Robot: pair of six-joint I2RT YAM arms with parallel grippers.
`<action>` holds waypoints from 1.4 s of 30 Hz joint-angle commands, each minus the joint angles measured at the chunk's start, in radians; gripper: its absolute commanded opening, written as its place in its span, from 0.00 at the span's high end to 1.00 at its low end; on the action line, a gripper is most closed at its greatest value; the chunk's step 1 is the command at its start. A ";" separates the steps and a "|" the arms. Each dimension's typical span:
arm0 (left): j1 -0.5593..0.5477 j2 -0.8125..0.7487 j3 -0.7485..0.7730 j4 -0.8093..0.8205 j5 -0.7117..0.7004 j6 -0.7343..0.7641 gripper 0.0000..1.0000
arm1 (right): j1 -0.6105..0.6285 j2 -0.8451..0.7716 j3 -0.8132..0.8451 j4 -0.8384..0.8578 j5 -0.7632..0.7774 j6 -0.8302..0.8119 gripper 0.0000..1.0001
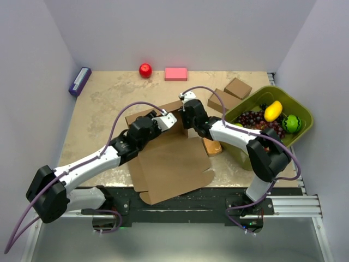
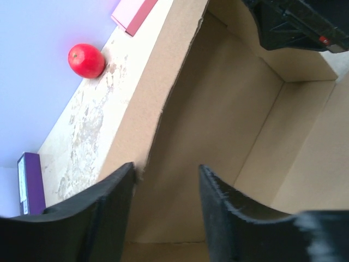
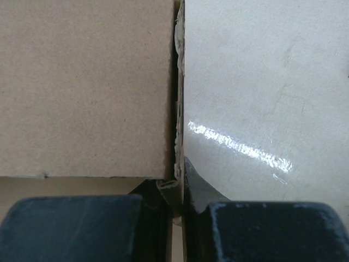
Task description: Fold the paper box
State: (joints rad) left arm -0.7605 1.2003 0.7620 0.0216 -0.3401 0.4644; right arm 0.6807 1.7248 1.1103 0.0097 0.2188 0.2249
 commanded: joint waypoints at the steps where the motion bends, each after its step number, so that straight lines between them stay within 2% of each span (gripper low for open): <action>1: -0.005 0.010 0.031 -0.008 -0.008 -0.012 0.52 | 0.011 -0.073 0.014 0.032 -0.026 -0.006 1.00; 10: -0.003 0.008 0.028 -0.017 0.042 -0.021 0.84 | 0.013 -0.068 0.031 0.010 0.016 -0.012 1.00; 16: -0.003 0.018 0.030 -0.020 0.058 -0.027 0.99 | 0.014 -0.054 0.042 -0.002 0.060 -0.009 1.00; 23: -0.003 0.018 0.030 -0.020 0.067 -0.030 1.00 | 0.013 -0.042 0.066 -0.049 0.169 0.036 1.00; 29: -0.003 0.019 0.030 -0.020 0.073 -0.033 1.00 | 0.014 -0.024 0.091 -0.100 0.339 0.128 1.00; 42: -0.003 0.036 0.036 -0.052 0.073 -0.043 1.00 | 0.017 0.016 0.098 -0.099 0.409 0.143 1.00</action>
State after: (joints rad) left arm -0.7597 1.2213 0.7845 0.0502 -0.2970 0.4641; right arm 0.7200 1.7321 1.1667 -0.1341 0.4805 0.3264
